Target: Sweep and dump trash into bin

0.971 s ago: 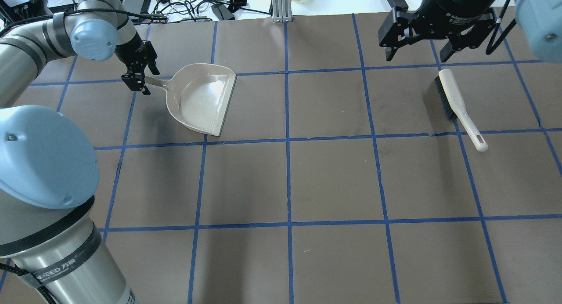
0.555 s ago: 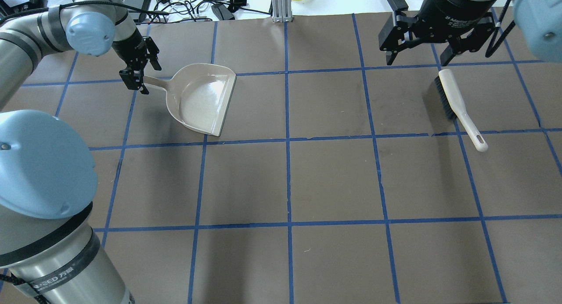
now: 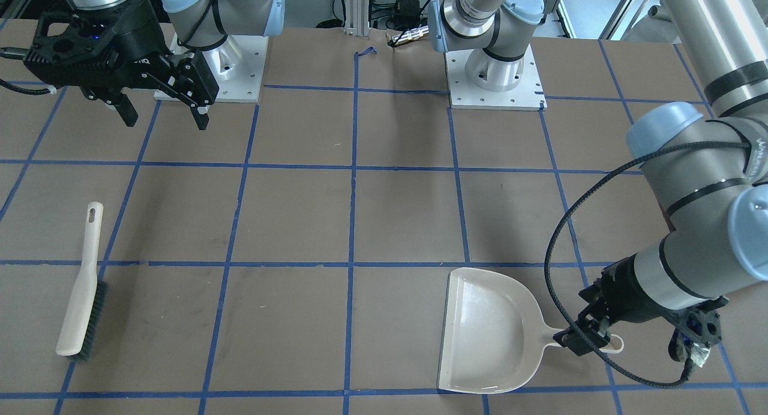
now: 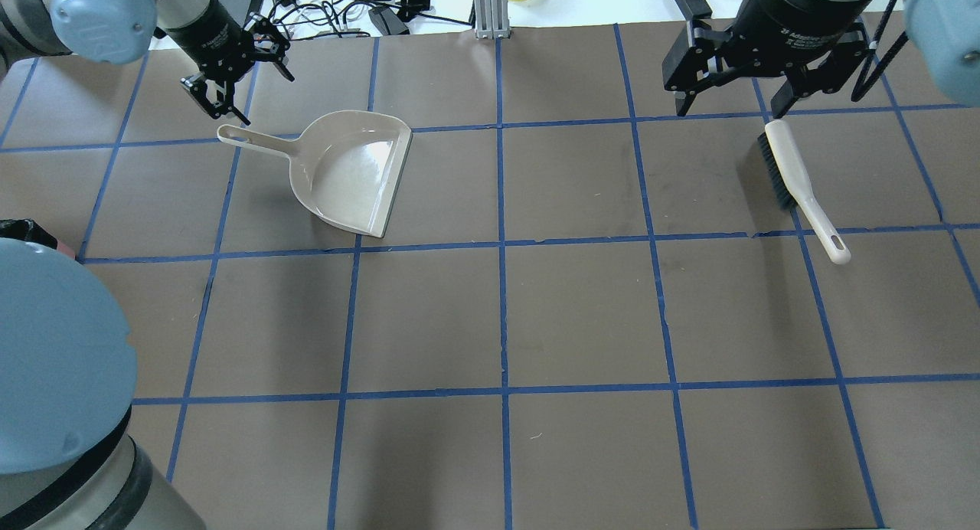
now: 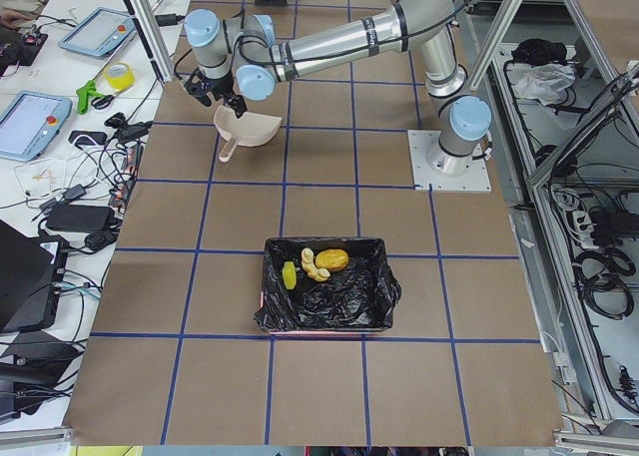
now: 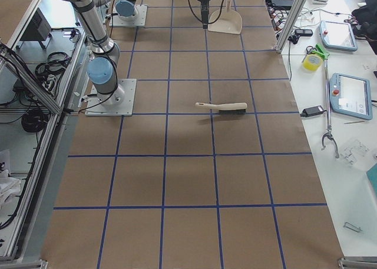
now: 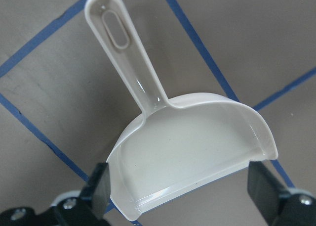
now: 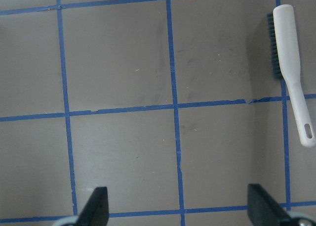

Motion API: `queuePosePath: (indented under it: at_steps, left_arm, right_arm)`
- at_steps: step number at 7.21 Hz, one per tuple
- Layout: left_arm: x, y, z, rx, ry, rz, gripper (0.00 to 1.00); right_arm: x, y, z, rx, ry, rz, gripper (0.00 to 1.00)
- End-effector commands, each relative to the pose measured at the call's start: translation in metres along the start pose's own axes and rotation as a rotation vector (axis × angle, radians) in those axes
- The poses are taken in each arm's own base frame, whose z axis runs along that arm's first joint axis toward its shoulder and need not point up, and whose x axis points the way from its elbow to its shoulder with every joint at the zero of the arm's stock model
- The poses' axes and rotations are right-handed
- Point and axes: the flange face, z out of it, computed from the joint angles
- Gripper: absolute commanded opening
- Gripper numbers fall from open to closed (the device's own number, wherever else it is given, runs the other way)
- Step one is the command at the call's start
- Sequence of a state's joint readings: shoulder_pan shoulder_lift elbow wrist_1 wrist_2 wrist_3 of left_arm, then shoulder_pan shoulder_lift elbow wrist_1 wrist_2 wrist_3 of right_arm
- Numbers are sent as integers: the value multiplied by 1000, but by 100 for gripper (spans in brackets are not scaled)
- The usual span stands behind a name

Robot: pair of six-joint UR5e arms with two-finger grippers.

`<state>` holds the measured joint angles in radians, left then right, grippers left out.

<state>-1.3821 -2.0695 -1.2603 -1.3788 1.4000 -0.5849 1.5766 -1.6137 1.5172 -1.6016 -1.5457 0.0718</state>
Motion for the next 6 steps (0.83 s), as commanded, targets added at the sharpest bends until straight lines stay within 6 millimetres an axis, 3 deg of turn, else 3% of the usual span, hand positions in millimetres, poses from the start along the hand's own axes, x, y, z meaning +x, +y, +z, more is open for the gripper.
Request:
queuePosePath:
  at_steps: [1, 3, 5, 6]
  left_arm:
    - [-6, 28, -56, 28, 26, 206, 100]
    - [-30, 66, -89, -59, -63, 547, 100]
    - [-54, 103, -119, -131, -130, 538, 100]
    - [-61, 112, -114, -138, -139, 546, 100]
  right_arm:
    - [0, 16, -11, -17, 0, 6, 100]
    - [1, 38, -21, -69, 3, 9, 100]
    - [1, 46, -29, -66, -4, 8, 100]
    - [2, 50, -32, -68, -5, 11, 100]
